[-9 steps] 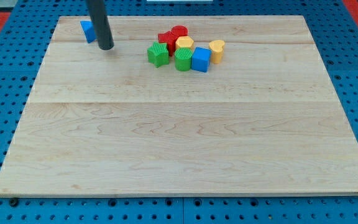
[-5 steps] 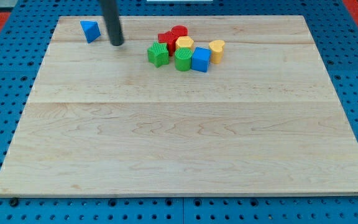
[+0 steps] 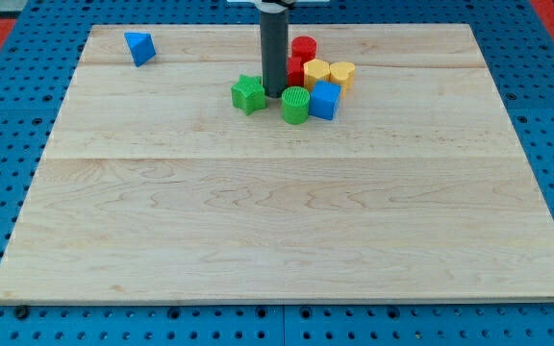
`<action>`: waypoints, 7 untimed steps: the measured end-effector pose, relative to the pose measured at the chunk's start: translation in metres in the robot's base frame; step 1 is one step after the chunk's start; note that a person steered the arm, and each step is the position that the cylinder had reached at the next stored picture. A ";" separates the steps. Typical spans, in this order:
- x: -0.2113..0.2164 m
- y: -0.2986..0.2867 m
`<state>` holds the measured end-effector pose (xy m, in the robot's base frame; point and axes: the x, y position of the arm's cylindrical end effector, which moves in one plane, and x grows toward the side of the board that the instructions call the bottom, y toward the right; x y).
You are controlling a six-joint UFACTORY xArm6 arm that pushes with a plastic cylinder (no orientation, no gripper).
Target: Move the red star into the red circle towards the group of blocks
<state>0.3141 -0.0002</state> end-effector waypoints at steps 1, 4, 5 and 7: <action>-0.028 -0.008; -0.120 0.041; -0.118 0.063; -0.033 0.065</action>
